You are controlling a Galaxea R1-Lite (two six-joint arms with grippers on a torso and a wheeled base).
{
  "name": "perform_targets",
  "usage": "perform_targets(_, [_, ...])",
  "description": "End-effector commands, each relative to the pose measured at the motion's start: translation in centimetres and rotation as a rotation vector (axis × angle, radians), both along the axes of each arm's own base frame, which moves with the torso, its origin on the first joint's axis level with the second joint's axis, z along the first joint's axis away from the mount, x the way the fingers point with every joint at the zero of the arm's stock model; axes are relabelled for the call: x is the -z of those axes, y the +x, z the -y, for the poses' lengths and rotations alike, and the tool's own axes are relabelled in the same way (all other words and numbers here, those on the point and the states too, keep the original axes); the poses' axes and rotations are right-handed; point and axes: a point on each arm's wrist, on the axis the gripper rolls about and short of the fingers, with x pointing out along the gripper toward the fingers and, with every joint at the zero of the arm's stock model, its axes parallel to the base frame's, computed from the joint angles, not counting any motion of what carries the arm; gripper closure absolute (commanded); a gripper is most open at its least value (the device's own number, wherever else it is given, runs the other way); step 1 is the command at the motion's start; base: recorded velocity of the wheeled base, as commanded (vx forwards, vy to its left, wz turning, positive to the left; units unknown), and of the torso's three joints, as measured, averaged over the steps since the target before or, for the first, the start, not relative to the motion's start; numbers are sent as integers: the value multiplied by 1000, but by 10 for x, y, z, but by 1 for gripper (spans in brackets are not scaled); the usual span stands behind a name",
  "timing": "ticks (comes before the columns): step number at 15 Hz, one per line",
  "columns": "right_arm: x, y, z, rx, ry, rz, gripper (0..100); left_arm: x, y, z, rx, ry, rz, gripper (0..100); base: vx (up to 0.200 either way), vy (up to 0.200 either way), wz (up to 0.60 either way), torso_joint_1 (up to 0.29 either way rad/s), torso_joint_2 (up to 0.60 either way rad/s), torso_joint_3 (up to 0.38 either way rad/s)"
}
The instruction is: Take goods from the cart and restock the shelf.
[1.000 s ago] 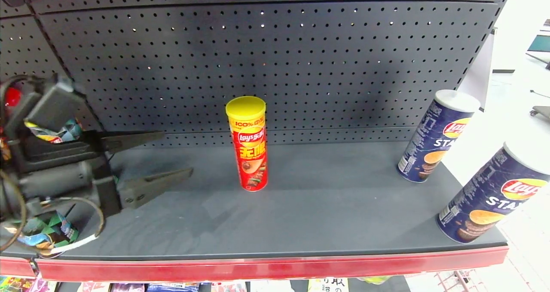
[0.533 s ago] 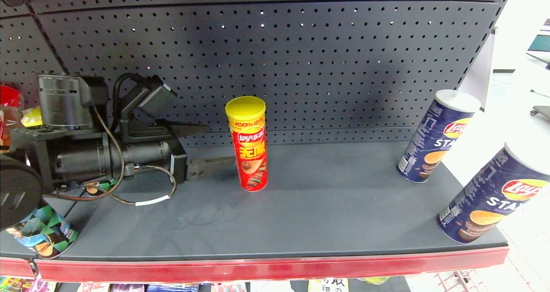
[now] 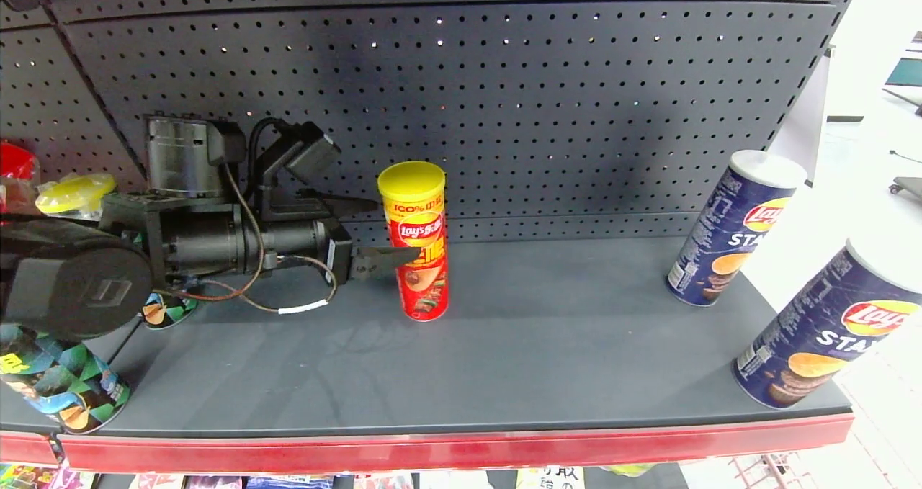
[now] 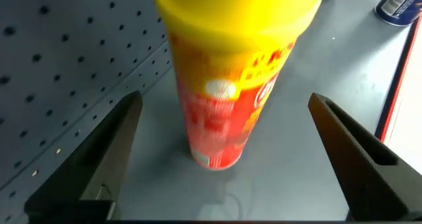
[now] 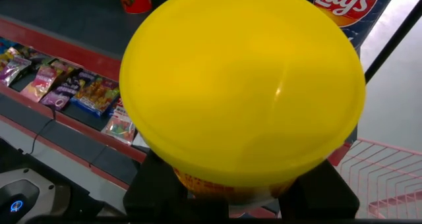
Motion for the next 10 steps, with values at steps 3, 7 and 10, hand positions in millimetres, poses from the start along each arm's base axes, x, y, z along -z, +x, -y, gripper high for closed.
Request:
perform_targets(3, [0,0,0,1,0,0,100,3,12,13,21,1,-2,0,0,0,0,0,0,0])
perform_targets(7, [-1,0,0,4,0,2,100,15,29,19,7,3,0,0,0,0,0,0,0,0])
perform_targets(10, [-1,0,0,4,0,2,100,21,37,22,6,-8,21,0,0,0,0,0,0,0])
